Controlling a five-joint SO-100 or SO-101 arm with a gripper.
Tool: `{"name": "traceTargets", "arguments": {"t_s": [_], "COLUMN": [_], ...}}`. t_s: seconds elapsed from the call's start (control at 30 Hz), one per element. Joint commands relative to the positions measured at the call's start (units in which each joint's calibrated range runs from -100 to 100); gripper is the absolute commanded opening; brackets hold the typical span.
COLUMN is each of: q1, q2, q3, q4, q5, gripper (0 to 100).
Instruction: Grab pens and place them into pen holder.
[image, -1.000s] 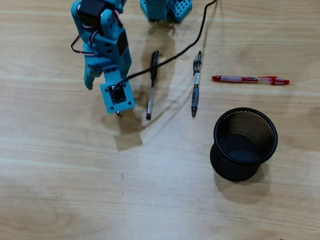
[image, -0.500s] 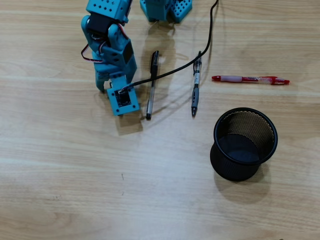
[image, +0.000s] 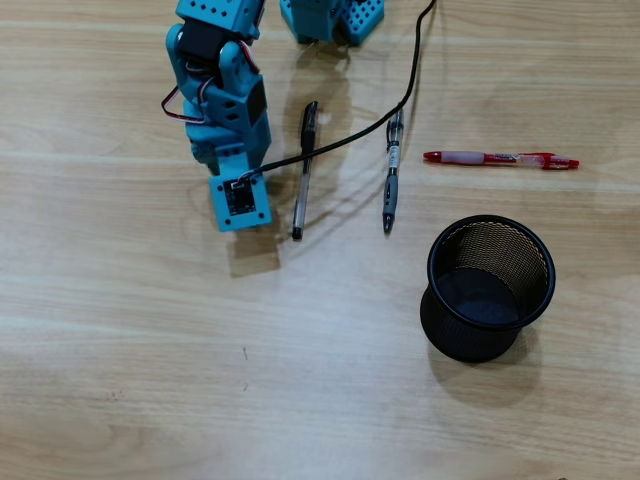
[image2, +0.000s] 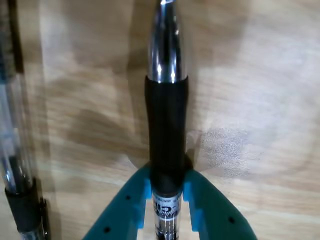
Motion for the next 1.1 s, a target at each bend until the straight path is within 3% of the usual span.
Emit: {"name": "traceTargets", "arguments": {"t_s": [0.0, 0.3, 0.7, 0.93, 1.07], "q1": [-0.7, -0.5, -8.4, -16.1, -21.3], "q2": [0.0, -12.0, -21.4, -21.4, -21.4], "q3": [-1.4, -5.9, -36.1, -45.6, -47.0], "q4": [0.2, 9.2, 25.8, 24.7, 16.8], "q5": [0.1, 0.3, -2.0, -5.6, -8.0], "gripper": [2, 2, 2, 2, 2]}}
